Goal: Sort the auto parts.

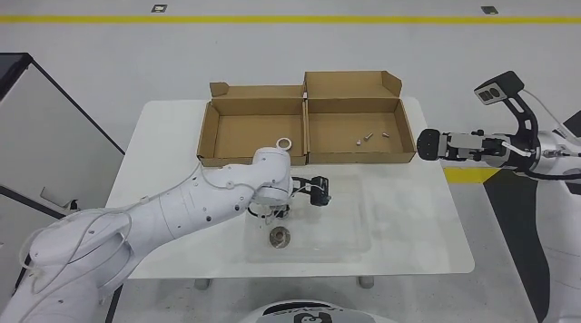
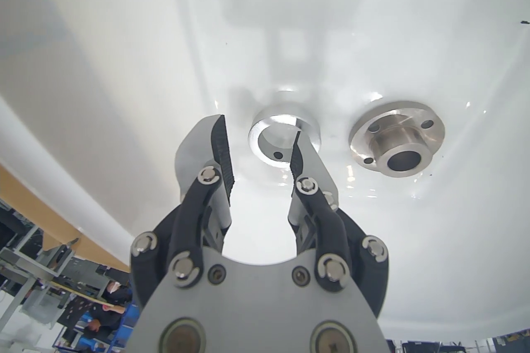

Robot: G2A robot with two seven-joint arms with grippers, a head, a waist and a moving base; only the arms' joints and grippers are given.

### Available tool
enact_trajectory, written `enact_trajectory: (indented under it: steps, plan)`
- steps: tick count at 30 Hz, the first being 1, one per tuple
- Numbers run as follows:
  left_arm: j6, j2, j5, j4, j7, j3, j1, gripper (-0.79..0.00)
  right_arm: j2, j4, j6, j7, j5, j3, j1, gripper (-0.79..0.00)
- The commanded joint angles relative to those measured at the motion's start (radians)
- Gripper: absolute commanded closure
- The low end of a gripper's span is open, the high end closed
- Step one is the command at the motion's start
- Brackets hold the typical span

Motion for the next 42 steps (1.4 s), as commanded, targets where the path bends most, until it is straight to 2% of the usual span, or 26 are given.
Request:
enact_trajectory:
  steps: [1, 13, 21, 42]
  plan:
    - [-0.007, 0.001, 0.004, -0.005, 0.008, 0.0, 0.007, -0.379, 0.0, 0.0, 0.0, 0.0, 0.0, 0.0, 0.0, -0.785]
    - [-0.063, 0.003, 0.007, -0.034, 0.063, 0.0, 0.016, -0.376, 0.0, 0.0, 0.0, 0.0, 0.0, 0.0, 0.0, -0.785]
    - [-0.049, 0.004, 0.045, -0.035, 0.049, 0.0, 0.03, -0.363, 0.0, 0.0, 0.0, 0.0, 0.0, 0.0, 0.0, -0.785]
    - [-0.035, -0.024, 0.041, 0.016, 0.035, 0.0, 0.04, -0.336, 0.0, 0.0, 0.0, 0.0, 0.0, 0.0, 0.0, -0.785]
